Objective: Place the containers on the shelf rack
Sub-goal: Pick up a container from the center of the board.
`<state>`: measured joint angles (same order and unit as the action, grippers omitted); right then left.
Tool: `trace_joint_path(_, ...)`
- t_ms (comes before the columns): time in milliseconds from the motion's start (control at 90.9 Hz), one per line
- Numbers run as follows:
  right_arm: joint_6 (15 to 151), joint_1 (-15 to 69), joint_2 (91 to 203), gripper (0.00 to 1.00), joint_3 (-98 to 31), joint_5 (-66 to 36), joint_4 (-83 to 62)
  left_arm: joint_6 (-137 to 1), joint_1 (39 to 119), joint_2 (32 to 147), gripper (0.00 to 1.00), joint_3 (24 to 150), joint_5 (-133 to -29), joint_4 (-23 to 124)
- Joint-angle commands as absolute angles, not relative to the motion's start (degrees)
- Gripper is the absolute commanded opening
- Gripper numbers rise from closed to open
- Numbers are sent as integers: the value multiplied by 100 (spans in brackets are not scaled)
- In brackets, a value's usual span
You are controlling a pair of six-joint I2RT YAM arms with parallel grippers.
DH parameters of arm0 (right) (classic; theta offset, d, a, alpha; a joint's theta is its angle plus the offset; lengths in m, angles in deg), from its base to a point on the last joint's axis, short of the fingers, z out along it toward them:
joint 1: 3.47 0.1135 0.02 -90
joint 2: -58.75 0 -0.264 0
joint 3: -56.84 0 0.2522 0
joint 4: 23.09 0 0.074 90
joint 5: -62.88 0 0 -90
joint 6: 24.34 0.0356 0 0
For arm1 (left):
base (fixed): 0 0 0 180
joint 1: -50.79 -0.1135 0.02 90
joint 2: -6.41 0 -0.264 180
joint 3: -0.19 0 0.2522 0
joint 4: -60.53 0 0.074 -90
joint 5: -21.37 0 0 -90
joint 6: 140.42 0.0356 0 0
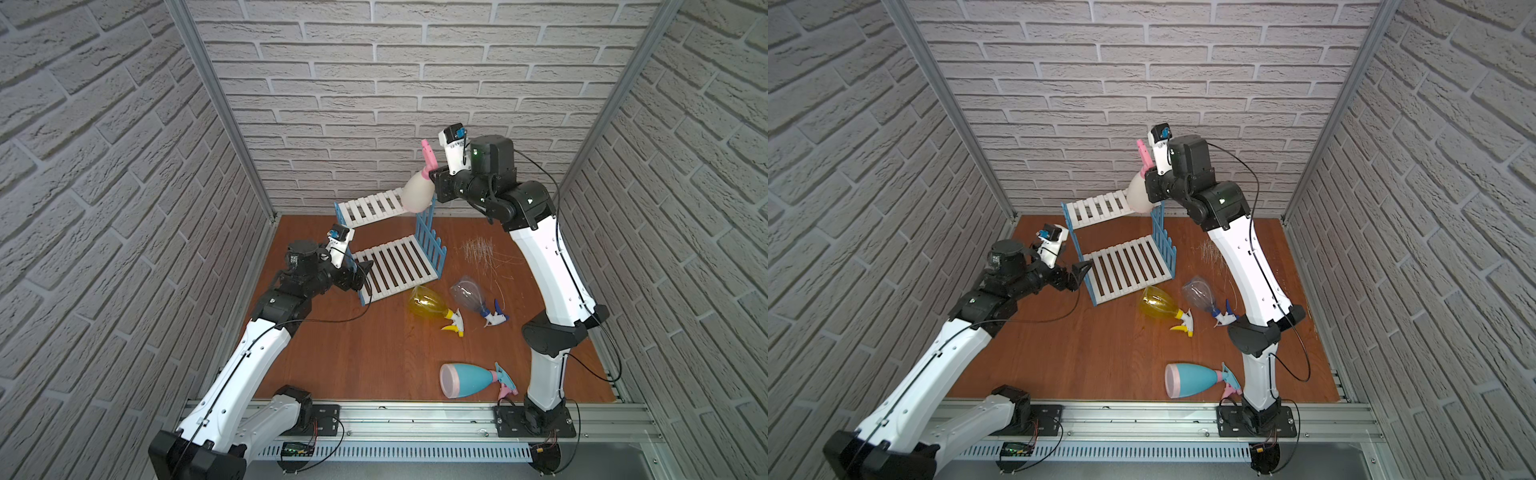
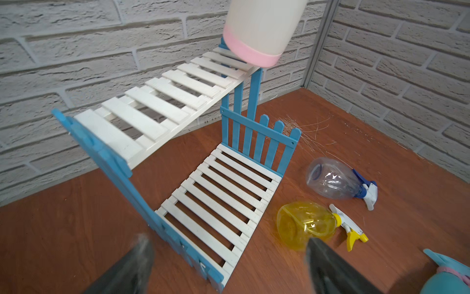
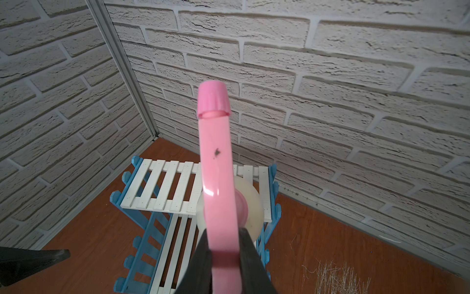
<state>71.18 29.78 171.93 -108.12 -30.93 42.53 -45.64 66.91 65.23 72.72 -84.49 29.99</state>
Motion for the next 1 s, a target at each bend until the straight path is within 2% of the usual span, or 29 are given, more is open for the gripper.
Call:
trace_joint_path(0,7336,2842,17411,3,-11025,-2806,3778,-4111,6909,6890,98,7722,-8340,3624)
trace_joint_path(220,7416,2821,17405,4,-11041,-2603,3884,-3725,7141,8097,98,8555,-8426,4473)
trace_joint_path(539,7401,2825,17257,4,-11040,-2502,4026,-3643,7197,10099,98,10759,-9024,4574)
trace_joint_path(990,7395,2826,17023,4,-11043,-2418,4184,-3335,7310,11015,98,11864,-9988,4107)
